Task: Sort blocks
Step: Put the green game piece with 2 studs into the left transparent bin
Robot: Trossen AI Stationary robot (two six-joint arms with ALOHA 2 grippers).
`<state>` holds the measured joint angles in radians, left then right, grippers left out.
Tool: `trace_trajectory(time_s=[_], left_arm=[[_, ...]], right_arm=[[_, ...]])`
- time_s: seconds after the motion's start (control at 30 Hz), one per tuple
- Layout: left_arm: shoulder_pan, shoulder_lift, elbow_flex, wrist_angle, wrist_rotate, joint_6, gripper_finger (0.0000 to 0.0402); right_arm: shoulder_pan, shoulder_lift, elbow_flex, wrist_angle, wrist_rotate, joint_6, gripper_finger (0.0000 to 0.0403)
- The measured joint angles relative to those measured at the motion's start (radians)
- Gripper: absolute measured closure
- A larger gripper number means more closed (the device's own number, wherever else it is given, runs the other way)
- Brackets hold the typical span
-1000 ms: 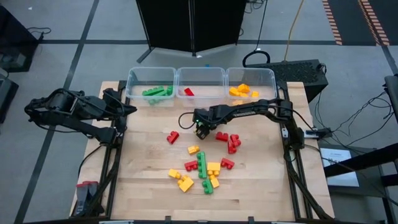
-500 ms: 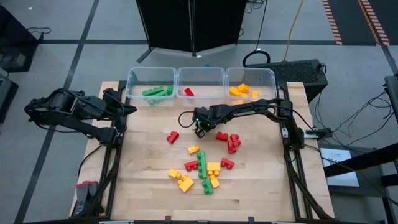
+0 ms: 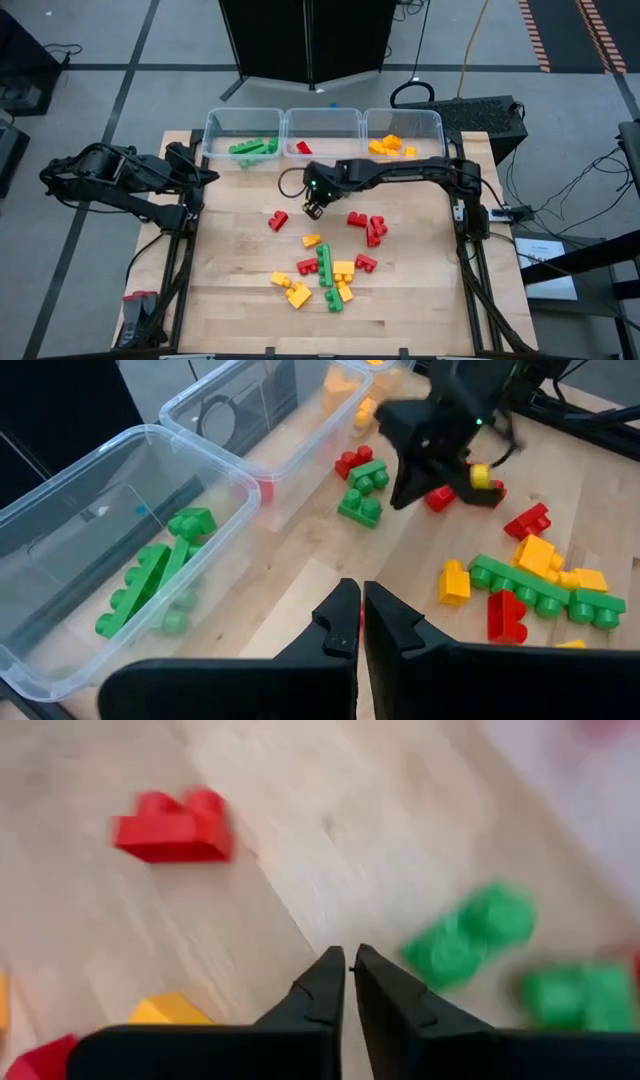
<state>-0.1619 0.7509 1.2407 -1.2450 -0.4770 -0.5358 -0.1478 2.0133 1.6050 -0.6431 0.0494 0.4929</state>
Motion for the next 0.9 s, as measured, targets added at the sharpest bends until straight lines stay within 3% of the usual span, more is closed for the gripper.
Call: trace_trajectory(time_s=[0.17,0.37,0.5,0.63,0.9], left_arm=[[0.000,-0.001,0.000,-0.003,0.000,0.002,0.0402],[0.000,-0.001,0.000,-0.003,0.001,0.000,0.0402],[0.000,0.001,0.000,-0.003,0.006,0.000,0.0402],[0.000,0.002,-0.005,-0.005,0.007,-0.001,0.0402],[0.000,0.003,-0.005,-0.004,0.007,-0.002,0.0402]], right_arm=[[-0.001,0.014,0.177,-0.169,0.001,-0.386,0.0324],[-0.010,0.039,0.184,-0.221,0.000,-0.664,0.0204],[-0.010,0.069,0.186,-0.207,0.005,-0.687,0.0130],[-0.010,0.113,0.184,-0.207,0.005,-0.687,0.0084],[-0.013,0.195,0.184,-0.239,0.084,-0.691,0.0060]])
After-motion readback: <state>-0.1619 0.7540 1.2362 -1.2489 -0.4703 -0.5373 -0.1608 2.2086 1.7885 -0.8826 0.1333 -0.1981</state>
